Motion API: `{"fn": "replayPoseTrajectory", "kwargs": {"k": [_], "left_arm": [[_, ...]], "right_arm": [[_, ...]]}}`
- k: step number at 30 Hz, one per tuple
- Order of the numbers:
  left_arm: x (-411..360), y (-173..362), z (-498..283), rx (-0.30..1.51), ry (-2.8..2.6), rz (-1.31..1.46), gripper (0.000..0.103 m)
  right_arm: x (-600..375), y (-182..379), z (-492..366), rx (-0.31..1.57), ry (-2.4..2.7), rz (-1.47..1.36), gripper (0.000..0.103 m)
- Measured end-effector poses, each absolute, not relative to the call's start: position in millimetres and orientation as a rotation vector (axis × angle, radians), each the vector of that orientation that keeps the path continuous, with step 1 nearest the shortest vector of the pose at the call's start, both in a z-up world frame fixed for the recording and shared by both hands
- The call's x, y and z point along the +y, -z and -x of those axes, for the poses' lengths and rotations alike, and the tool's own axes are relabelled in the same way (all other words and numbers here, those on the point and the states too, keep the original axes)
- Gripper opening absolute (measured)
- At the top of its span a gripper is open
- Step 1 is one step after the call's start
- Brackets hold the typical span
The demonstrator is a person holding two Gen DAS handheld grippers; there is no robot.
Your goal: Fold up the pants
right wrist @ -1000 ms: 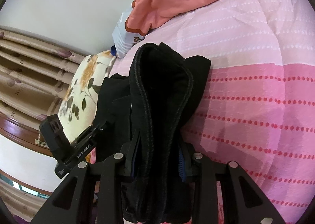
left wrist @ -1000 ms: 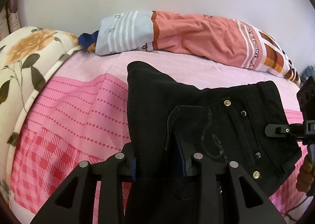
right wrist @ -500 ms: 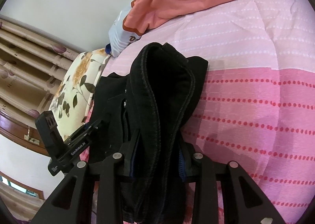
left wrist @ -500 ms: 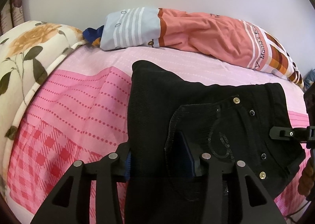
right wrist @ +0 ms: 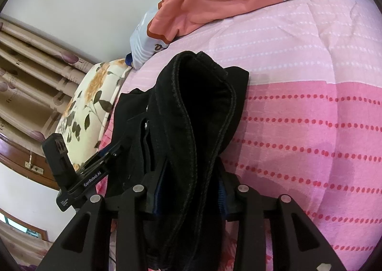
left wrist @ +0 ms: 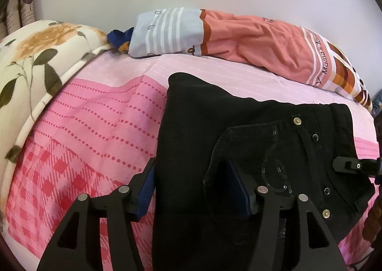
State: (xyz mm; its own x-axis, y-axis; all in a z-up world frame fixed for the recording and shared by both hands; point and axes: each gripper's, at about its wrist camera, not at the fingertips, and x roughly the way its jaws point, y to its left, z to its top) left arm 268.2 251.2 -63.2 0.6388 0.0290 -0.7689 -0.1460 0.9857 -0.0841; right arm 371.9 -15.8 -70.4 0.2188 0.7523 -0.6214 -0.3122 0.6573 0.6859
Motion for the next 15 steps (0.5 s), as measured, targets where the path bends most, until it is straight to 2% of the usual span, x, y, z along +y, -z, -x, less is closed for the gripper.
{"fn": "replayPoseTrajectory", "kwargs": {"k": [15], "left_arm": [[255.0,66.6,-266.5,0.868,-0.122,0.16,0.071]], "right_arm": [[-17.0,71.4,-371.2,1.112,-0.757,-0.479,0.036]]}}
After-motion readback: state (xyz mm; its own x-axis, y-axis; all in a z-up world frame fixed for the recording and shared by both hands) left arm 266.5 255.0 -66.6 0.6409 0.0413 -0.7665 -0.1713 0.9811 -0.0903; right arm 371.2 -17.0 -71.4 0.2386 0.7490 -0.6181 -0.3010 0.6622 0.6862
